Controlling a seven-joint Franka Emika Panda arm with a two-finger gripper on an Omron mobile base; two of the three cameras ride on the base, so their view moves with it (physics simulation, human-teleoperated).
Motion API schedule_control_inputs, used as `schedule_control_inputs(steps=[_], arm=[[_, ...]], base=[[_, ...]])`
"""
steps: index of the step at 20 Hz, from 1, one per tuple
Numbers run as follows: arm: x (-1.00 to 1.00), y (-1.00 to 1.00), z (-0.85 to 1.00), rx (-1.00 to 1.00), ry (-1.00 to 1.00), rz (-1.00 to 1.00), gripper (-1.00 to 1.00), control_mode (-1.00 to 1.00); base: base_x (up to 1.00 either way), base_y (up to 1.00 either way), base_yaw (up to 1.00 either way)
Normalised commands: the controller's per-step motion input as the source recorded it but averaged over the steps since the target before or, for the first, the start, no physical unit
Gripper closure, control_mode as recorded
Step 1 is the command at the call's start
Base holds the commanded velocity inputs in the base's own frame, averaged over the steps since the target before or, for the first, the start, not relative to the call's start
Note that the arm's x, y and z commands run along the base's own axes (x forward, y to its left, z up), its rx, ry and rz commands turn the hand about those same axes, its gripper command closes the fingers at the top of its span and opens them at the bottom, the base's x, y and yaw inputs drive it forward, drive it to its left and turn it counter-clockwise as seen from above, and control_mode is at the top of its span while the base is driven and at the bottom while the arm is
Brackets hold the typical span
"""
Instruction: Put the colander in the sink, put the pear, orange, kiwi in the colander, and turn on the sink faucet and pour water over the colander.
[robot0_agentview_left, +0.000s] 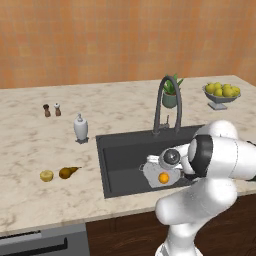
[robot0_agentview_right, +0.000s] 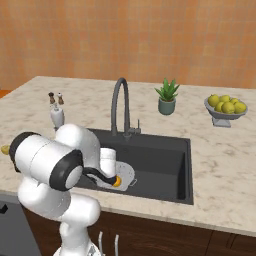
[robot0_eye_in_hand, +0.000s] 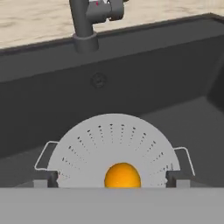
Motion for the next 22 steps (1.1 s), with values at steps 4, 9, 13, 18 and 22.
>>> schedule_control_inputs(steps=[4, 9, 13, 18, 22], arm=[[-0.09, 0.79, 0.93, 0.08, -0.24, 0.00, -1.00, -1.00], [0.00, 0.62, 1.00, 0.09, -0.02, 0.00, -1.00, -1.00], [0.08, 0.23, 1.00, 0.08, 0.07, 0.00, -1.00, -1.00], [0.01, 0.40, 1.00, 0.01, 0.04, 0.00, -1.00, -1.00], [0.00, 0.55, 1.00, 0.00, 0.03, 0.00, -1.00, -1.00]], base=[[0.00, 0.00, 0.00], [0.00, 0.00, 0.00], [0.00, 0.00, 0.00], [0.00, 0.00, 0.00], [0.00, 0.00, 0.00]])
